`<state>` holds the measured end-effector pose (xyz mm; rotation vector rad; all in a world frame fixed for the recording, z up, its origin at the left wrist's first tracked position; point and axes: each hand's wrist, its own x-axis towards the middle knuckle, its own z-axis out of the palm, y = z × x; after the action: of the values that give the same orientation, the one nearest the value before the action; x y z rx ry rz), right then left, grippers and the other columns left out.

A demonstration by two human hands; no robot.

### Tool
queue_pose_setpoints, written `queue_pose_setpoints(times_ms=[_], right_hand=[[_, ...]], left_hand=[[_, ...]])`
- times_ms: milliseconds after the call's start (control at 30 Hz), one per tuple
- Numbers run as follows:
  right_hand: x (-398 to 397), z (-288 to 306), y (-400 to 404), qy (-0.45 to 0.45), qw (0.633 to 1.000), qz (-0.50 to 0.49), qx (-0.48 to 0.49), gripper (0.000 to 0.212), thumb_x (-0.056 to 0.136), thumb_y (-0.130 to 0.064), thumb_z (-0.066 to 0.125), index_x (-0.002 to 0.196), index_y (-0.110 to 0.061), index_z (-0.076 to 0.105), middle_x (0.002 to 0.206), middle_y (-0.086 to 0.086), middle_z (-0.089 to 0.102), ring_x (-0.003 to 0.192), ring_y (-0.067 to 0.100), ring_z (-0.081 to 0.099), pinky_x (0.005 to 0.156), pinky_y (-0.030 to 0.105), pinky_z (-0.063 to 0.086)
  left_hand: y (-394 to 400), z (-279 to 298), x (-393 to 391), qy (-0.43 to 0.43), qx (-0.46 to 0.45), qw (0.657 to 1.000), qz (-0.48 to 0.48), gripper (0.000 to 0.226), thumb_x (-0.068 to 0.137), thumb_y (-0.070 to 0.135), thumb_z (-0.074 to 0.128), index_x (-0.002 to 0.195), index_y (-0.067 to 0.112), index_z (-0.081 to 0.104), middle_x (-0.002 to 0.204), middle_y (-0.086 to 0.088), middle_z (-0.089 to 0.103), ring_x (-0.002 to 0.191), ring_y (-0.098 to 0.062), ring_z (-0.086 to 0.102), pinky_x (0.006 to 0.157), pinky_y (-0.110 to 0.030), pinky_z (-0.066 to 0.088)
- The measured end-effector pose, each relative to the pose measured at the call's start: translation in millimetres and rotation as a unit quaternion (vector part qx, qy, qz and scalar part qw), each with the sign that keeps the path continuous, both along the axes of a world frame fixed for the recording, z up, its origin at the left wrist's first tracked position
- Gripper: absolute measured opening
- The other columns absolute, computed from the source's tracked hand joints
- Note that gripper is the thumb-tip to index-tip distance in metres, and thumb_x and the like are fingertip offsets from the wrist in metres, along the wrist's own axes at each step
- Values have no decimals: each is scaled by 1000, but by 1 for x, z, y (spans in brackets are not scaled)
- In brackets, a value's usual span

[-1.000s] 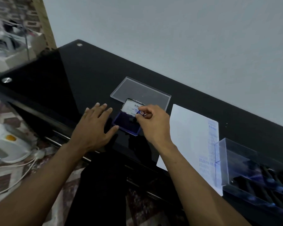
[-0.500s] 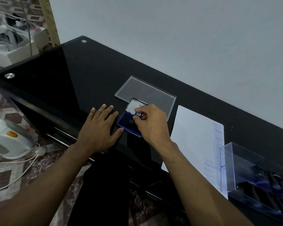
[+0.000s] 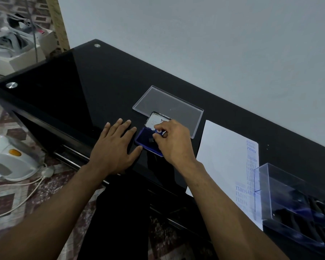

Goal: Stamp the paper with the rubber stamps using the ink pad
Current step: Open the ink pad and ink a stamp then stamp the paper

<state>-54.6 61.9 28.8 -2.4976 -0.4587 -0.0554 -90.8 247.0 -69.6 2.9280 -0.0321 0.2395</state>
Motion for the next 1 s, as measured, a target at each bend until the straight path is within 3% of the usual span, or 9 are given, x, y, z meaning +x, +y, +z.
queue_pose_setpoints(times_ms=[167, 433, 733, 1000], right_hand=[[1, -2, -2, -7, 1000, -4, -4, 18, 86, -17, 72, 104, -17, 74, 106, -2, 69, 80, 6, 60, 72, 10, 47], [6, -5, 0, 18, 1000, -15, 19, 29, 91, -19, 69, 120, -17, 70, 120, 0, 66, 103, 13, 64, 95, 29, 53], [6, -6, -3, 17, 999, -10, 27, 15, 84, -17, 75, 99, -19, 73, 102, -5, 65, 83, 7, 61, 78, 20, 54], [8, -6, 1, 28, 998, -18, 51, 26, 89, -17, 71, 115, -17, 72, 113, -2, 67, 92, 6, 63, 92, 29, 55]], left_hand=[[0, 1, 0, 4, 0, 1000, 1, 83, 90, 74, 18, 154, 24, 36, 165, -4, 25, 155, -22, 11, 125, -49, 6], [-1, 1, 0, 4, 1, 1000, 3, 83, 90, 74, 19, 154, 24, 36, 165, -4, 25, 155, -22, 11, 125, -49, 6], [-2, 1, 0, 2, 0, 1000, 6, 84, 89, 75, 18, 153, 24, 36, 165, -4, 26, 155, -22, 11, 125, -49, 7], [-1, 0, 0, -4, 2, 1000, 7, 82, 91, 74, 20, 153, 24, 37, 164, -4, 28, 154, -22, 13, 125, -48, 7]])
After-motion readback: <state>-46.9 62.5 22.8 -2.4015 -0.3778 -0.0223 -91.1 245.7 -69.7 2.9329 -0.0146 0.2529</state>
